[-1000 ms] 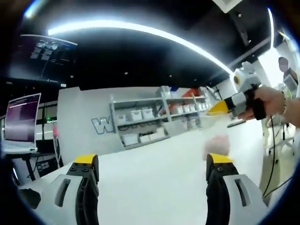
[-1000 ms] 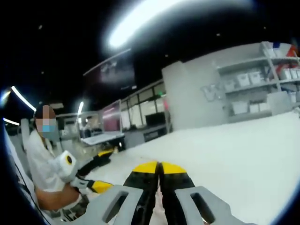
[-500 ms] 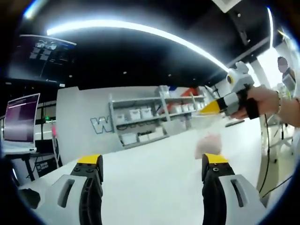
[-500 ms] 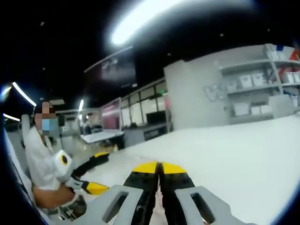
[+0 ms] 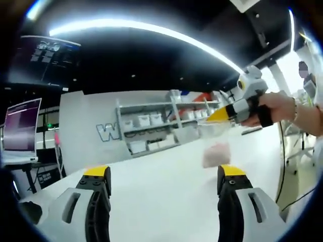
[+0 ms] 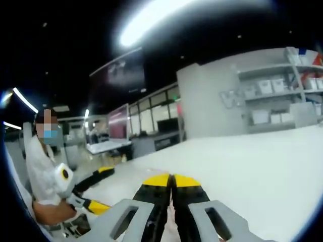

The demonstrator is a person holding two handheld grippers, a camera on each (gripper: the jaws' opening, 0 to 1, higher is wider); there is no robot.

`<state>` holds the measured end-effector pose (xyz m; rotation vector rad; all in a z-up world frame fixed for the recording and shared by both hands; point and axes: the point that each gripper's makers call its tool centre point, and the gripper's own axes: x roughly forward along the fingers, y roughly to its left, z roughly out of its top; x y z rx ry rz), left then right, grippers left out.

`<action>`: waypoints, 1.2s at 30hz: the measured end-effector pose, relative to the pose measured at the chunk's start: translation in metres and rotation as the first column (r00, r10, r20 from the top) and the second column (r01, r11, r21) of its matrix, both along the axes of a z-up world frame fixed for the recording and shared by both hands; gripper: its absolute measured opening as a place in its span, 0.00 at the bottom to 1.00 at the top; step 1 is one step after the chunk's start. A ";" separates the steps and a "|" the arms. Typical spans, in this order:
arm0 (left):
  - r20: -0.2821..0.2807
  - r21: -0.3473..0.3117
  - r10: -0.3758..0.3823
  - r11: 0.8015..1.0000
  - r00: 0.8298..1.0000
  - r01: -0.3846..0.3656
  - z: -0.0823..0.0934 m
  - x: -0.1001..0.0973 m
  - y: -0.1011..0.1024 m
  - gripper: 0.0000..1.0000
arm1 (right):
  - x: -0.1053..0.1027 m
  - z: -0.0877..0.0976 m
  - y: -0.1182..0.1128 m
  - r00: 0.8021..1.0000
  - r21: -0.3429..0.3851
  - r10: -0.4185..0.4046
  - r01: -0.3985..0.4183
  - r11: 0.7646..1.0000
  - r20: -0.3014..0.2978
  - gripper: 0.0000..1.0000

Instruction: Open the resealable bag by pulling the two sides of the seal apart until the entire bag opening is separated and visibly accessible.

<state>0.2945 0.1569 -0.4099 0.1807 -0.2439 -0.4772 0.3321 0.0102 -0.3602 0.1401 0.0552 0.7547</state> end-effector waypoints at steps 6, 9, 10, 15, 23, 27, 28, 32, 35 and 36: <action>0.002 -0.003 -0.001 1.000 1.000 0.001 0.001 -0.001 0.001 0.85 | 0.006 -0.003 0.002 1.000 -0.009 -0.002 0.002 1.000 -0.008 0.00; 0.004 -0.002 -0.002 1.000 1.000 0.002 0.002 -0.002 0.001 0.85 | 0.010 -0.003 0.002 1.000 -0.014 -0.006 0.006 1.000 -0.009 0.00; 0.006 -0.001 -0.001 1.000 1.000 0.001 0.002 -0.002 0.002 0.85 | 0.011 -0.003 0.002 1.000 -0.016 -0.009 0.008 1.000 -0.008 0.00; 0.008 -0.002 -0.001 1.000 1.000 0.001 0.004 -0.003 0.002 0.85 | 0.022 -0.004 0.001 1.000 -0.028 -0.024 0.024 0.999 -0.011 0.00; 0.011 0.001 0.003 1.000 1.000 -0.003 0.005 -0.004 0.004 0.85 | 0.032 -0.006 0.004 0.999 -0.054 -0.032 0.032 0.998 -0.009 0.00; 0.014 0.003 0.002 1.000 1.000 -0.002 0.007 -0.005 0.004 0.85 | 0.039 -0.002 0.006 0.999 -0.058 -0.033 0.033 0.998 -0.008 0.00; 0.016 0.001 0.003 1.000 1.000 -0.003 0.008 -0.005 0.005 0.84 | 0.041 -0.001 0.007 0.999 -0.059 -0.034 0.034 0.998 -0.007 0.00; 0.015 -0.009 0.004 1.000 1.000 -0.004 0.009 -0.005 0.006 0.85 | 0.048 0.001 0.010 0.999 -0.068 -0.035 0.034 0.997 -0.008 0.00; 0.008 0.009 -0.005 1.000 1.000 0.005 0.008 -0.005 0.003 0.85 | 0.053 0.004 0.012 0.999 -0.069 -0.035 0.034 0.997 -0.005 0.00; 0.008 0.018 -0.005 1.000 1.000 0.005 0.009 -0.005 0.003 0.84 | 0.054 0.004 0.012 0.999 -0.067 -0.036 0.035 0.997 -0.005 0.00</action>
